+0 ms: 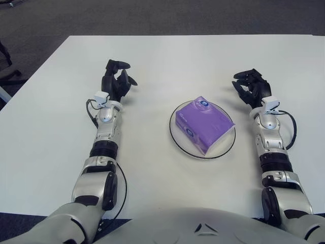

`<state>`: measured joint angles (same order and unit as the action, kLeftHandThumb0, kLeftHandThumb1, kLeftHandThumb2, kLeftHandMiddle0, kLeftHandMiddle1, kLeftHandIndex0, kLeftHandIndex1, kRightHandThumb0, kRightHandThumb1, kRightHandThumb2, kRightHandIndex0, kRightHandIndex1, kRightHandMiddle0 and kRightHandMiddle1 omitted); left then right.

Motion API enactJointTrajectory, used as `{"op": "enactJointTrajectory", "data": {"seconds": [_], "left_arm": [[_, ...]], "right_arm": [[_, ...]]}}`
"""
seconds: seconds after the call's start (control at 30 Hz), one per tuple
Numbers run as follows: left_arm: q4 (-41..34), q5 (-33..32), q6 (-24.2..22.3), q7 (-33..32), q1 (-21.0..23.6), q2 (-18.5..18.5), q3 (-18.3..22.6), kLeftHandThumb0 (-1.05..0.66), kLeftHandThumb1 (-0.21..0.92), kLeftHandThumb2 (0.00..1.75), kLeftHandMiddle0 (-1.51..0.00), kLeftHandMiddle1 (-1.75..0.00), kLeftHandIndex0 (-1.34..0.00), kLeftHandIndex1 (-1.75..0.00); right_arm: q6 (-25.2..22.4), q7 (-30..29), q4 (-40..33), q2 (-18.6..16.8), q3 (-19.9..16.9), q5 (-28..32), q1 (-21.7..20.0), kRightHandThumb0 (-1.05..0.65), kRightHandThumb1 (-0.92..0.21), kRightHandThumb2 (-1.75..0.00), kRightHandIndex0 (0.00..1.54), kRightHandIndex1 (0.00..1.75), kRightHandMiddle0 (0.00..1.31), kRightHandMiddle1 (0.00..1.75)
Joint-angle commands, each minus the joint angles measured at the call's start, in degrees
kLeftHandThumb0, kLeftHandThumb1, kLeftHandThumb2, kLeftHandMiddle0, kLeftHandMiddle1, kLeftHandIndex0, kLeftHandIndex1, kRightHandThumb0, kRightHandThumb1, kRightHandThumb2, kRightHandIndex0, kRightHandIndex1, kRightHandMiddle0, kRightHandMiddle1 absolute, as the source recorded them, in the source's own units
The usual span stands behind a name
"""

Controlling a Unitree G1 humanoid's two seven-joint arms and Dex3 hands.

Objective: Put the tissue paper into the plate.

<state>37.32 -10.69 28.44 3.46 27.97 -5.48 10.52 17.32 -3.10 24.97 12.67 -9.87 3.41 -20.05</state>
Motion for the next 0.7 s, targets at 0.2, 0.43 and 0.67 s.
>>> {"op": "enactJointTrajectory", "data": {"seconds": [0.2, 0.43, 0.67], "left_arm": [[2.4, 0.6, 1.3, 0.4, -5.5, 3.5, -0.4, -0.35, 0.85, 0.61, -0.83, -1.75, -0.25, -1.75], [2.5, 2.7, 3.9, 0.5, -8.9, 5.1, -2.5, -0.35, 0.85, 0.61, -0.83, -1.75, -0.25, -1.75], [2.6, 2.7, 3.9, 1.1, -10.8, 6.3, -3.8, -0.35, 0.84, 0.61, -0.85, -1.75, -0.25, -1.75]], "right_arm": [[4.6, 0.7, 3.5, -6.3, -1.7, 4.8, 4.4, -0.01, -0.92, -0.13, 0.68, 1.28, 0.51, 1.18], [10.0, -0.4, 5.7, -8.2, -2.3, 5.0, 4.5, 0.0, -0.92, -0.16, 0.66, 1.29, 0.47, 1.25], [16.7, -2.4, 9.6, -9.3, -2.9, 4.3, 3.8, -0.01, -0.77, -0.53, 0.57, 1.43, 0.35, 1.46]]}}
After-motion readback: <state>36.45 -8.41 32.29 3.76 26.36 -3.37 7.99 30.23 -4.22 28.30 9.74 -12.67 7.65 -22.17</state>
